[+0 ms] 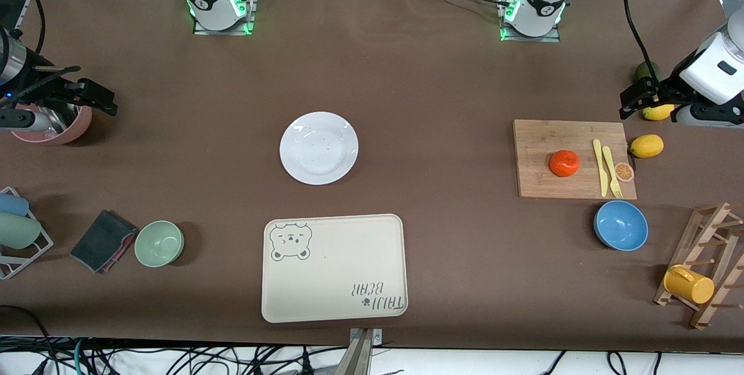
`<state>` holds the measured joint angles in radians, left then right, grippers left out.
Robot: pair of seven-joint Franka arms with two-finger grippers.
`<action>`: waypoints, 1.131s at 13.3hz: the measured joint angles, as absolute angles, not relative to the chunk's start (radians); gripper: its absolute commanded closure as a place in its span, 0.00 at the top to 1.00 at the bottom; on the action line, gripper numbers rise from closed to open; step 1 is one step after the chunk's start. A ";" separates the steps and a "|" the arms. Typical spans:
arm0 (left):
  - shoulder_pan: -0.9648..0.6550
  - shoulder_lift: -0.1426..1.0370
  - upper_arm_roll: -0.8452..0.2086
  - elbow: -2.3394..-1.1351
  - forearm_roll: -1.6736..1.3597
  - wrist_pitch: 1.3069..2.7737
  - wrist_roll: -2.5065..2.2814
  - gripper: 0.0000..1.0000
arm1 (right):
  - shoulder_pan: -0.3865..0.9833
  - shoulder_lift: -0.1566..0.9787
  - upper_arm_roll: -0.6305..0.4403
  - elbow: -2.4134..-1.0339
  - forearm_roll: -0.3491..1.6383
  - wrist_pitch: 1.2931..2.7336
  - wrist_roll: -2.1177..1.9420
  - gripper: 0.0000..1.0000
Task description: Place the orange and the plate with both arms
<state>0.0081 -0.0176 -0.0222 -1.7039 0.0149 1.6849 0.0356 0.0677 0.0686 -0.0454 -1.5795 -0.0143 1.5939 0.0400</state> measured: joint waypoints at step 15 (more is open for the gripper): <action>0.044 0.008 -0.018 -1.671 -0.013 1.634 0.069 1.00 | 0.068 0.069 -0.045 -1.579 -0.014 1.590 0.041 1.00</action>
<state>0.0442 0.0085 -0.0178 -1.6709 -0.0132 1.6337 0.0686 0.0677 0.0686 -0.0454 -1.5795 -0.0143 1.5896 0.0411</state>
